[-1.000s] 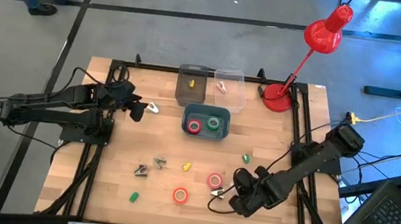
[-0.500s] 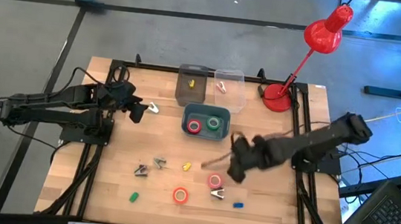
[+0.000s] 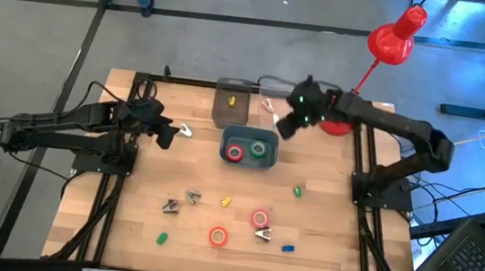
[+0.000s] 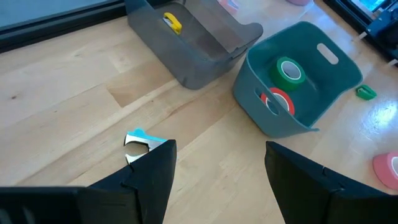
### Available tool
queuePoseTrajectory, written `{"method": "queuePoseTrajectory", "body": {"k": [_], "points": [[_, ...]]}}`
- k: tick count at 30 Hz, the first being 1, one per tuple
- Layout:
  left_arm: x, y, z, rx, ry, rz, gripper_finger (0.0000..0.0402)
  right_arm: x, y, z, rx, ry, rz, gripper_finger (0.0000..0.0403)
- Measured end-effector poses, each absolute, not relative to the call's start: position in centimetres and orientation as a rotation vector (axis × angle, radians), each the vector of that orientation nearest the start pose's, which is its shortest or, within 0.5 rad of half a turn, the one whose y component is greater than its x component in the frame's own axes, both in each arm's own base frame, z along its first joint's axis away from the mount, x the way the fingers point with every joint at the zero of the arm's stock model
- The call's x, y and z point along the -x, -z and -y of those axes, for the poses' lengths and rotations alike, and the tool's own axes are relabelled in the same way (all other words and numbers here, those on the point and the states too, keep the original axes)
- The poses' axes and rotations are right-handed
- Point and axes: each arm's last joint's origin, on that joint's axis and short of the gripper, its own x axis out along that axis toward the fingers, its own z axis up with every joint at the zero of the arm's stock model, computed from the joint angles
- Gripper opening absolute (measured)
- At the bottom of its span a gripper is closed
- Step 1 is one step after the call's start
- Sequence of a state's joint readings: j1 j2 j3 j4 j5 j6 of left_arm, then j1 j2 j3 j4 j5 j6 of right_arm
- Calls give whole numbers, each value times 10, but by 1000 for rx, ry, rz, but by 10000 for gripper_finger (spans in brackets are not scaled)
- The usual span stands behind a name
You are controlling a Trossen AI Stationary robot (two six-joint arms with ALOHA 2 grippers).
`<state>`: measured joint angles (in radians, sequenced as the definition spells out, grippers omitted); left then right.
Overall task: Pick and place Stapler, Stapler remover, tape
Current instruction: Put the purple staple remover into the white bin
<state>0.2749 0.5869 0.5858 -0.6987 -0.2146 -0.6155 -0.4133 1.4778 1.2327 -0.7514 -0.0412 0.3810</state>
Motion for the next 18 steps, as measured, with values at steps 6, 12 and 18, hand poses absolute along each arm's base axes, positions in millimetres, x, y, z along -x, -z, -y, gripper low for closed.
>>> {"method": "queuePoseTrajectory", "body": {"k": [6,12,18], "points": [[-113,-248,-38,590,-669,-543,235,-276,-268,171,-630,567,-823,0],[-113,-248,-38,572,-663,-546,235,-286,-232,193,-687,547,-895,0],[-116,-252,-39,573,-656,-485,235,-303,-210,204,-639,508,-984,0]]}}
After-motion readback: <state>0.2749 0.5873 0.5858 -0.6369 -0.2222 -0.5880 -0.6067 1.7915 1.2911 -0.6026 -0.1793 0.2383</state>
